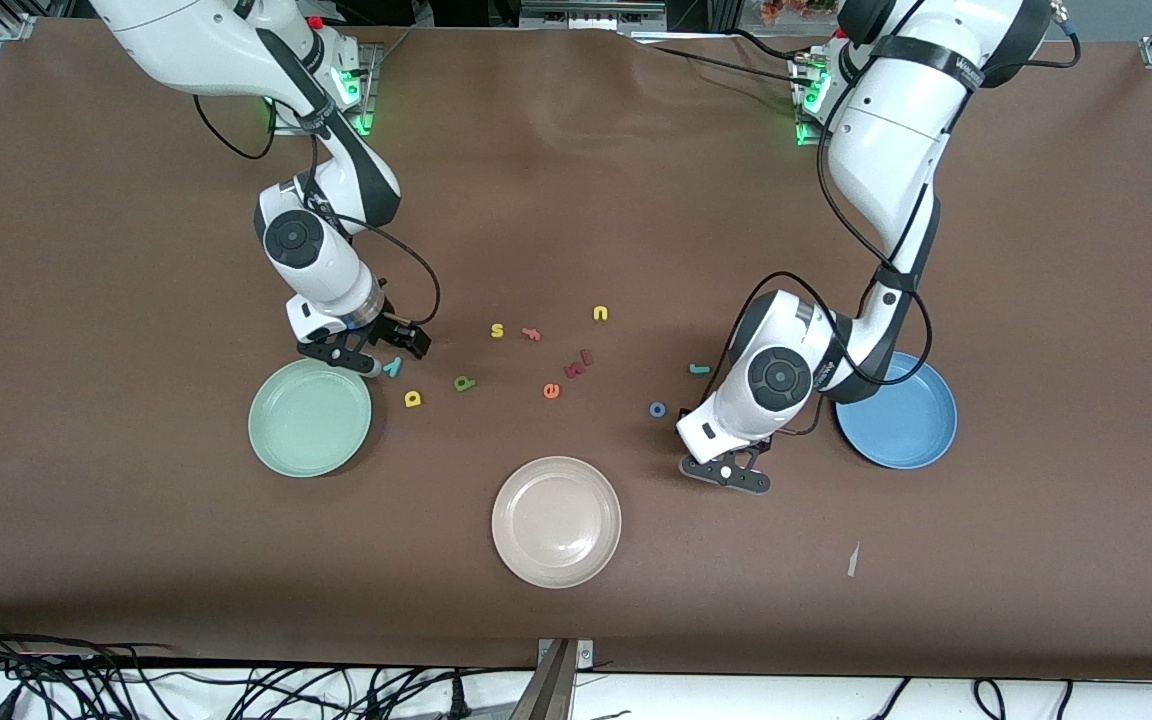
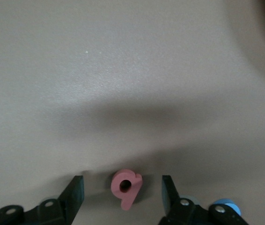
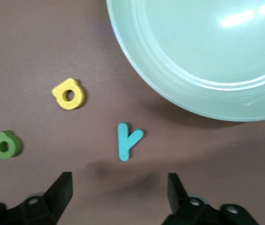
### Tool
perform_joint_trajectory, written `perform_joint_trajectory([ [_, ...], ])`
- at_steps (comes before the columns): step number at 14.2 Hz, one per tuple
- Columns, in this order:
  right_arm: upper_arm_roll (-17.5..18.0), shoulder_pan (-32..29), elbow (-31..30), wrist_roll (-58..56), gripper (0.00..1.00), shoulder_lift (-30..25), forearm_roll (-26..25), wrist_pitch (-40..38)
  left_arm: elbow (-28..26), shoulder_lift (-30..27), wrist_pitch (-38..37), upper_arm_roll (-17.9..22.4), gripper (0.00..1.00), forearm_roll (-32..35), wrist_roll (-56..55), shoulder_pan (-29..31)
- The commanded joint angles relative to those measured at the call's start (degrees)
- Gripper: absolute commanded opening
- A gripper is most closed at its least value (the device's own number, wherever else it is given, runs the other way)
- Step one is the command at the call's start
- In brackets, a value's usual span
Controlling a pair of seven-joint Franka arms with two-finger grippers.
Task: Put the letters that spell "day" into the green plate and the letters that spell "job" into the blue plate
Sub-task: 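Grasp the pink 9 with the left gripper while the right gripper aligns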
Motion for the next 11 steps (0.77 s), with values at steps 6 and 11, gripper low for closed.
perform_joint_trajectory([
  [6,-0.6,-1.6,-2.2,-3.6,0.76,-0.7,-0.5,3.4,1.3,1.1,-0.6,0.5,0.42,2.0,-1.0,-0.8],
  [11,-0.5,-1.6,-2.2,-3.7,0.76,0.1,-0.4,4.0,1.3,1.0,-0.7,0.5,0.05,3.6,-0.8,-0.4],
])
